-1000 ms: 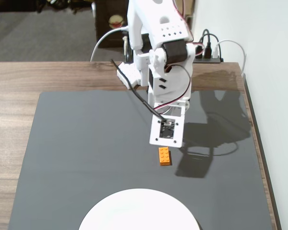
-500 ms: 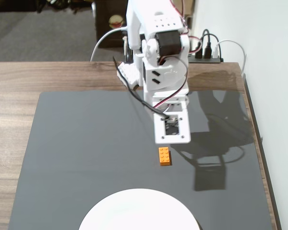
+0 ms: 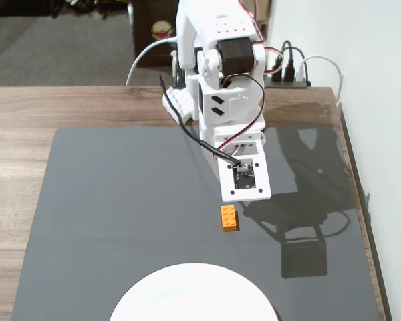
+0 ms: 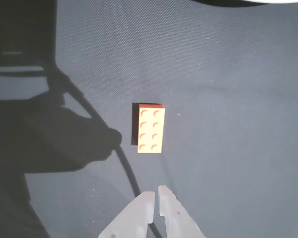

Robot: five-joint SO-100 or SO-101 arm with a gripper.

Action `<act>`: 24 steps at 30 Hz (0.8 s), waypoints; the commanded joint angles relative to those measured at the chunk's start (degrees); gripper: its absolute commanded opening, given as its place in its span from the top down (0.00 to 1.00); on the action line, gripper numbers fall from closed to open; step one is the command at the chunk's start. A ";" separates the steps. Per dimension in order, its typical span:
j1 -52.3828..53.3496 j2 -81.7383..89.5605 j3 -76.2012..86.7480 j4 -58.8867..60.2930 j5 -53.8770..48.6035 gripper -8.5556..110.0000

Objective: Grasp a lego block and put it on the plate.

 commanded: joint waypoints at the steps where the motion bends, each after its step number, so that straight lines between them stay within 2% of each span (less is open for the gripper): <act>1: 0.53 0.00 -2.64 -0.79 -0.62 0.92; 24: 1.49 -1.85 -2.64 -3.16 1.85 0.92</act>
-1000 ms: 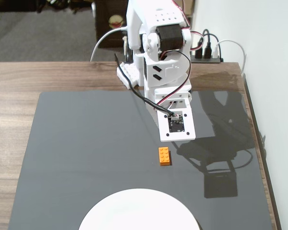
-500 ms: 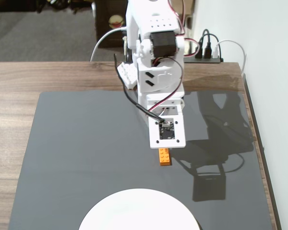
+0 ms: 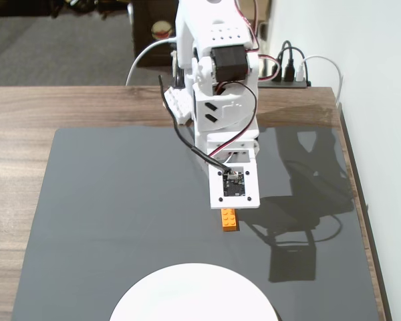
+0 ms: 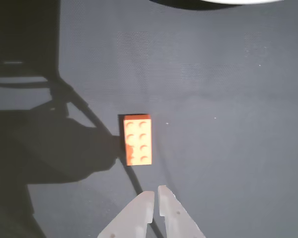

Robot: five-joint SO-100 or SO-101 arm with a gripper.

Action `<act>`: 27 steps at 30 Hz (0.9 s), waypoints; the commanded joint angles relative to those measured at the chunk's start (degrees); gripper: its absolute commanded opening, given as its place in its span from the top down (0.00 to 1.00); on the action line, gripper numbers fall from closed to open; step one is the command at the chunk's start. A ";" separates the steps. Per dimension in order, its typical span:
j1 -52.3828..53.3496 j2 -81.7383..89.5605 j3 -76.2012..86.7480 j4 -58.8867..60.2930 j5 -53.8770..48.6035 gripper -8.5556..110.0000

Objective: Grasp a lego block and put it on the plate.

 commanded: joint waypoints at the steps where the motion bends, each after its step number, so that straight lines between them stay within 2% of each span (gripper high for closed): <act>1: -0.18 0.35 -2.55 -0.62 0.35 0.92; 11: -0.35 0.18 -2.46 0.53 -0.35 0.75; 14: -0.44 0.26 -2.55 1.14 -0.88 0.73; 16: -0.35 0.26 -2.55 1.41 -0.53 0.67; 27: 0.79 -1.41 -2.29 -0.97 1.67 0.63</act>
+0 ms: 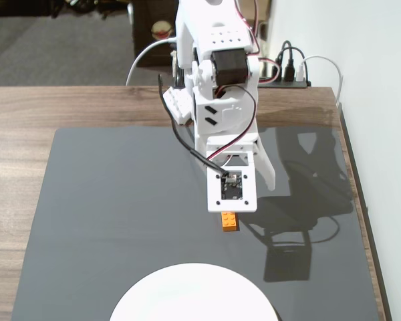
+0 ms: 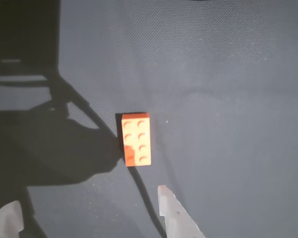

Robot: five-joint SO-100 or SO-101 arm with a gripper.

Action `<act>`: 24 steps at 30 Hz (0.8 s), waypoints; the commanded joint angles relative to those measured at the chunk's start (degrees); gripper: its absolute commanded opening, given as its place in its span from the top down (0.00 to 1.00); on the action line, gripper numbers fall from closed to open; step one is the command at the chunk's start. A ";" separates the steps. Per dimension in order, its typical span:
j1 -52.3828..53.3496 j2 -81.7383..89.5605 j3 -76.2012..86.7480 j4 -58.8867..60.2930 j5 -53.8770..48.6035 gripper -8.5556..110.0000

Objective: Grasp a lego block and put it on the plate.

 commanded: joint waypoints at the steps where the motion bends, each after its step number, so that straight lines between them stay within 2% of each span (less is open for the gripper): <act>1: 0.44 -0.09 -2.20 -0.88 0.26 0.63; 24: 1.76 -8.09 -0.70 -7.29 0.26 0.63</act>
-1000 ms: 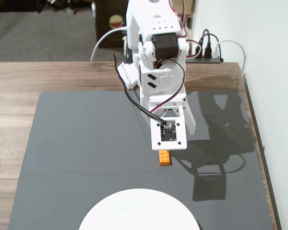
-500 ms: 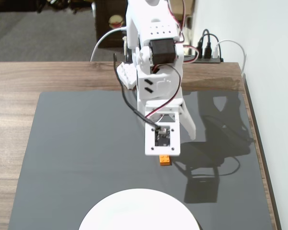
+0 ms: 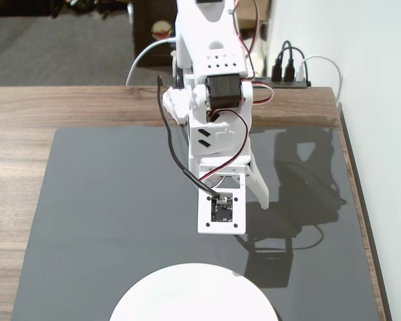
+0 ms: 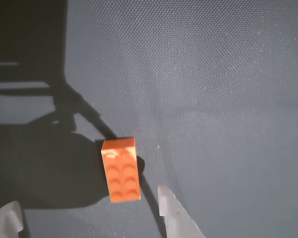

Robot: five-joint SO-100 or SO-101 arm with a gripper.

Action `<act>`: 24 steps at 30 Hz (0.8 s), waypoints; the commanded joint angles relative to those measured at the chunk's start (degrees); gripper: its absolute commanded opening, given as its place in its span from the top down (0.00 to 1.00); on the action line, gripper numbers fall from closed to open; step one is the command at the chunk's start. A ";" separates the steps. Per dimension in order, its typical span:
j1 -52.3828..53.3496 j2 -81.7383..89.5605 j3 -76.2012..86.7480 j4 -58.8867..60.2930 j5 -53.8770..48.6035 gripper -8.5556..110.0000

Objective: Grasp a lego block and put it on the plate.

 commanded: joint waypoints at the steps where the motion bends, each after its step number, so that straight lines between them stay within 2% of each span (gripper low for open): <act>1: -0.18 -0.18 -0.62 -1.14 0.26 0.63; 19: -1.85 -4.57 1.49 -5.62 0.70 0.64; 24: -2.11 -4.92 1.67 -6.06 0.62 0.72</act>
